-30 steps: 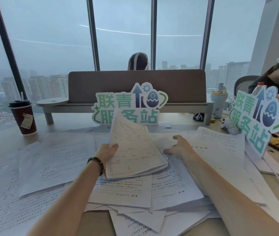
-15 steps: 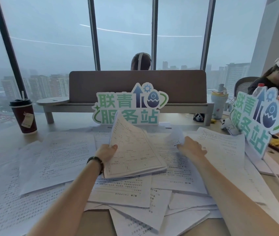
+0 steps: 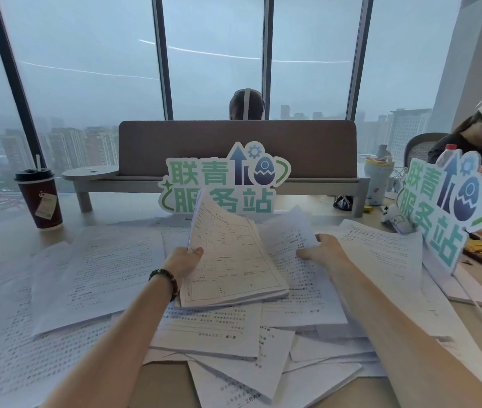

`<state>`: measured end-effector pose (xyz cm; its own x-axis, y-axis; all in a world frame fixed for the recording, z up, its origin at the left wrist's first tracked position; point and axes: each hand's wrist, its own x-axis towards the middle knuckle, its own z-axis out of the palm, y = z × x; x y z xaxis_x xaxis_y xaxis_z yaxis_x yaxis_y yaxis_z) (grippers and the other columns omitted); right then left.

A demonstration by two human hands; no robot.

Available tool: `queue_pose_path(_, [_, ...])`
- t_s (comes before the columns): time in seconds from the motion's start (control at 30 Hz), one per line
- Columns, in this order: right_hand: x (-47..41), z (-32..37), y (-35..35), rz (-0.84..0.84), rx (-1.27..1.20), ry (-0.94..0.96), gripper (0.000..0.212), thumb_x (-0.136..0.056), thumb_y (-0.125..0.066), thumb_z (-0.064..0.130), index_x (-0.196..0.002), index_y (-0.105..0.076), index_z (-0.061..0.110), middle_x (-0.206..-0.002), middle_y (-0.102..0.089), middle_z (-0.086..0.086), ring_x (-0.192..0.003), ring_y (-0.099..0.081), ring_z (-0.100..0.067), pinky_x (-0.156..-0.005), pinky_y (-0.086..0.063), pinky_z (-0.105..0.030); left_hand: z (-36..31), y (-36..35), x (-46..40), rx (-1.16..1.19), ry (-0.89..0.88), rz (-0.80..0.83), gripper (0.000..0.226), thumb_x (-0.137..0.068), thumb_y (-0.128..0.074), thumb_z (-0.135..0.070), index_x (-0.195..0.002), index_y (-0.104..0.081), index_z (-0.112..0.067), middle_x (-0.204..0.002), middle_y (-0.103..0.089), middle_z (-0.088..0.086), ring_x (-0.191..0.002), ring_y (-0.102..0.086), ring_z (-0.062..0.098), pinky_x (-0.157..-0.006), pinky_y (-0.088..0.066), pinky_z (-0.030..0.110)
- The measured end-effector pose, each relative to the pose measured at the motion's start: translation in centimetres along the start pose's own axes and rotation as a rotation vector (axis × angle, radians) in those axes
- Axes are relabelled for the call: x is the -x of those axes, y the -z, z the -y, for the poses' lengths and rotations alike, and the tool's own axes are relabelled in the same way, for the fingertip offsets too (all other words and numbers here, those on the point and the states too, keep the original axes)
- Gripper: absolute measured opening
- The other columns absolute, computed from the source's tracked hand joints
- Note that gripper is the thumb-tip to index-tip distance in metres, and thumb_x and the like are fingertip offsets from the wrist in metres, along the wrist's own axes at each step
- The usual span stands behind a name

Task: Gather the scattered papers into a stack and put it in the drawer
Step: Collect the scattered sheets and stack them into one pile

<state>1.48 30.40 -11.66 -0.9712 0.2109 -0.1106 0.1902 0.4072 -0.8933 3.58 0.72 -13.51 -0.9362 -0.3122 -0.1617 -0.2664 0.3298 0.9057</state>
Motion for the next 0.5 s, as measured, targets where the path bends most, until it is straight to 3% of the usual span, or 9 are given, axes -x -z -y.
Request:
queue_pose_path(0.1, [-0.2,-0.1,0.5,-0.016,-0.015,0.019,0.033,-0.078,-0.083,0.021,-0.104,-0.069,0.007,-0.102,-0.073,-0.011,-0.087,-0.070,-0.031,-0.084,-0.058,-0.043,-0.1,0.2,0.0,0.025,-0.008,-0.007,0.038,-0.102,-0.050,-0.031,-0.124,-0.061,-0.002,-0.112,-0.069,0.017,-0.102,-0.066,0.035,-0.089,-0.055,0.043])
queue_pose_path(0.17, [-0.1,0.1,1.1,-0.054,0.025,0.053,0.030,-0.083,-0.080,0.022,-0.103,-0.068,0.003,-0.101,-0.072,-0.012,-0.087,-0.068,-0.031,-0.077,-0.056,-0.037,-0.1,0.3,-0.1,0.048,-0.014,-0.014,0.038,-0.101,-0.052,-0.031,-0.122,-0.061,-0.001,-0.112,-0.069,0.017,-0.101,-0.067,0.035,-0.090,-0.055,0.044])
queue_pose_path(0.27, [-0.2,0.0,2.1,-0.121,0.277,0.073,0.031,-0.090,-0.072,0.031,-0.104,-0.063,0.005,-0.096,-0.065,-0.009,-0.080,-0.062,-0.025,-0.073,-0.050,-0.033,0.0,0.5,-0.1,0.072,-0.016,-0.002,0.038,-0.100,-0.053,-0.032,-0.122,-0.062,-0.001,-0.111,-0.070,0.016,-0.100,-0.067,0.034,-0.091,-0.056,0.046])
queue_pose_path(0.33, [0.0,-0.1,2.7,-0.164,0.504,0.030,0.037,-0.090,-0.068,0.042,-0.106,-0.059,0.010,-0.101,-0.061,-0.006,-0.094,-0.059,-0.027,-0.090,-0.044,-0.042,0.0,0.6,-0.2,0.078,-0.010,0.009,0.038,-0.100,-0.054,-0.033,-0.121,-0.063,-0.003,-0.110,-0.070,0.015,-0.099,-0.068,0.034,-0.091,-0.056,0.048])
queue_pose_path(0.4, [0.1,-0.3,3.0,-0.203,0.660,-0.035,0.040,-0.092,-0.064,0.047,-0.111,-0.054,0.014,-0.122,-0.057,-0.011,-0.119,-0.051,-0.034,-0.104,-0.033,-0.054,0.0,0.7,-0.1,0.080,-0.008,0.014,0.038,-0.100,-0.054,-0.033,-0.121,-0.063,-0.003,-0.110,-0.071,0.015,-0.099,-0.068,0.035,-0.091,-0.056,0.050])
queue_pose_path(0.5, [-1.6,-1.0,3.8,-0.173,0.774,-0.206,0.038,-0.090,-0.060,0.026,-0.125,-0.053,0.015,-0.146,-0.043,-0.019,-0.135,-0.039,-0.043,-0.108,-0.016,-0.074,-0.1,0.7,0.0,0.069,-0.006,0.013,0.038,-0.099,-0.054,-0.033,-0.120,-0.063,-0.003,-0.110,-0.070,0.015,-0.099,-0.068,0.035,-0.092,-0.055,0.051])
